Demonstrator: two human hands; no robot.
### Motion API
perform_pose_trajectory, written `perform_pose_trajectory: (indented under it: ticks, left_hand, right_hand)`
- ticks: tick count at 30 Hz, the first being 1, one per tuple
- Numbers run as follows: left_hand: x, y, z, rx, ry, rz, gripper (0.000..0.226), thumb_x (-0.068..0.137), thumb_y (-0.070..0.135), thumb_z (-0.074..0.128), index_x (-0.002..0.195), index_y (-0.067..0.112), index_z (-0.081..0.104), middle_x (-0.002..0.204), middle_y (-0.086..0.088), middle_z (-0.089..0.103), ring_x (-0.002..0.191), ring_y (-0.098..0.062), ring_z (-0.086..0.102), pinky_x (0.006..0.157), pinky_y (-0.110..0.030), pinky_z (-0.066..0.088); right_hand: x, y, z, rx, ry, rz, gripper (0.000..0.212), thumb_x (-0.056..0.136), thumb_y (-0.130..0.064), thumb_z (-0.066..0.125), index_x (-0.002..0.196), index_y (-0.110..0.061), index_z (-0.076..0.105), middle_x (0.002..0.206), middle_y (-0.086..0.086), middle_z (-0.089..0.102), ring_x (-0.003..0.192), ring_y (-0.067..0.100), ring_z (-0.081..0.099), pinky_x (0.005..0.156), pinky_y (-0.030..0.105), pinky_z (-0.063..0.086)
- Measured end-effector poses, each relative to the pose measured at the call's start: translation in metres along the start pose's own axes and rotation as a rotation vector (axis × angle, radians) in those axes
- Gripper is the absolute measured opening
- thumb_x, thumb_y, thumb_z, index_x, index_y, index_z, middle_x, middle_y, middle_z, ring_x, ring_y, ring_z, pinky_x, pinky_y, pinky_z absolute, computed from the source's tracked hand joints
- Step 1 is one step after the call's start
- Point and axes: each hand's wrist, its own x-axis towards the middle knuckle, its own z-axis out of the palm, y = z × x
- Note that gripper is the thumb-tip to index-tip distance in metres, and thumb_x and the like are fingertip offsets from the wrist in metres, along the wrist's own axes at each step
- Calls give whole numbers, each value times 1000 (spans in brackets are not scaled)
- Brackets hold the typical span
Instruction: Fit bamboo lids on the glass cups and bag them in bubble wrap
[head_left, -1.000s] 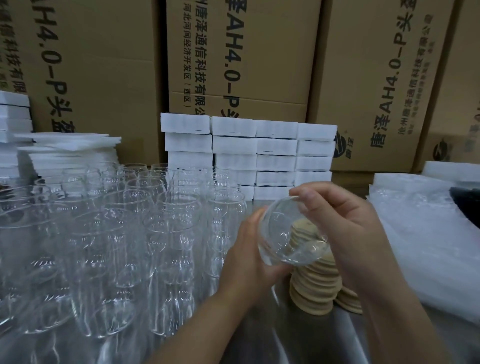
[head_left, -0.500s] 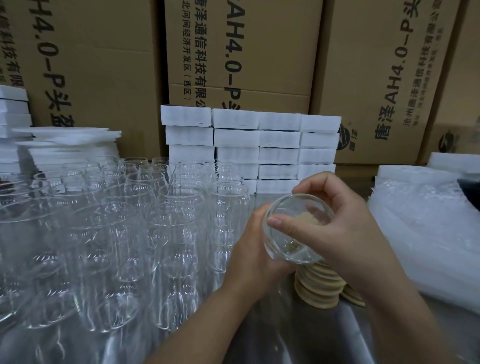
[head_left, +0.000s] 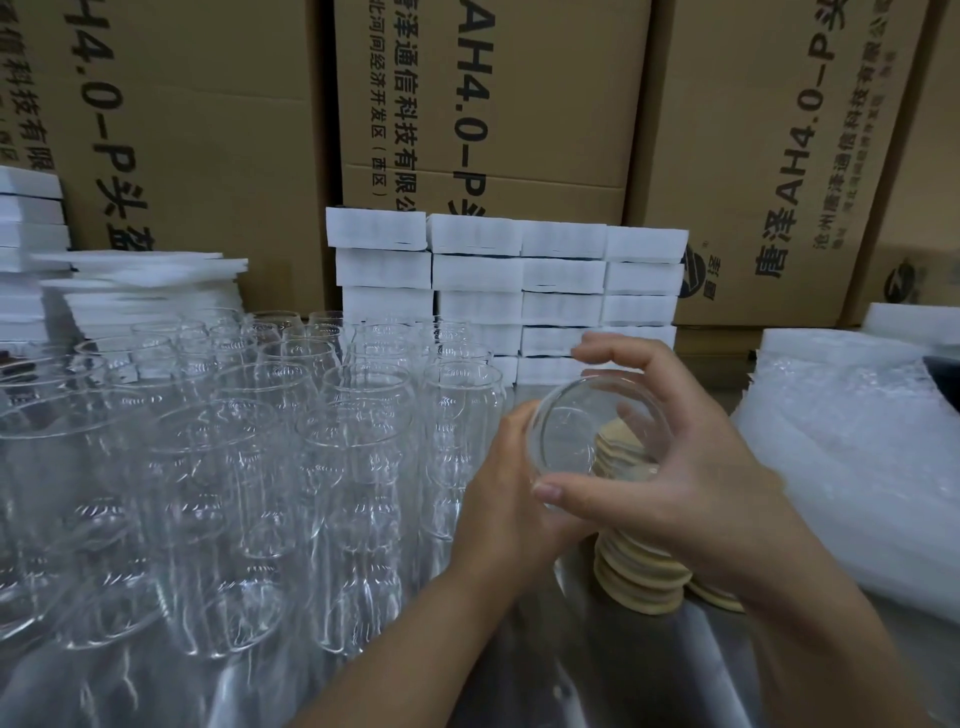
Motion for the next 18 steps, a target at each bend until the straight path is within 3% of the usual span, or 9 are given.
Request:
perform_pose_trajectory:
  ticks: [3,6,9,11,13,15,18]
  left_hand:
    - [2,3,1,-26,-9,-41,74,61,71,59,126,40,41,103,24,56,96,9,58,79,-5,40]
    - [4,12,0,-13,21,-52,77,50,66,68,119,47,39,104,38,54,94,14,56,76,-2,41]
    - [5,21,-4,-24,33,-47,76,49,69,73,114,43,44,104,19,60,93,2,61,76,-22,52]
    - [4,27,-9,-22,24,-24,81,47,66,76,118,47,43,112,17,58,99,3,60,79,-24,52]
    - [4,32,-13,-10,5,29,84,47,62,78,122,49,42,115,19,53,103,7,55,82,-18,50]
    - [4,35,-16,-14,-30,68,88,47,61,77,127,51,42,114,19,48,104,9,51,81,-11,47]
    - [4,36,-17,-82,-85,29,93,43,61,78,130,51,45,108,20,47,79,4,54,67,-11,47]
  right_hand:
    - [-1,0,0,33,33,-47,82,49,-51,81,122,-55,45,137,-28,41,127,-5,43,94,21,39]
    - [-1,1,11,98,225,-148,75,57,-44,79,125,-44,47,136,-20,46,127,5,47,101,29,41]
    - [-1,0,22,214,457,-247,57,67,-35,74,118,-30,48,125,-6,55,120,14,54,104,35,43]
    - [0,-1,25,289,579,-274,51,72,-33,71,115,-25,45,122,8,55,116,19,57,101,34,45]
    - [2,-3,25,370,679,-274,54,74,-42,73,114,-23,40,123,17,53,111,21,58,96,32,48]
    - [3,-4,25,435,774,-257,59,75,-61,66,111,-25,37,123,19,52,107,24,59,94,42,50]
    - [5,-3,25,461,857,-213,55,77,-68,57,106,-26,36,127,19,52,108,30,60,91,51,50]
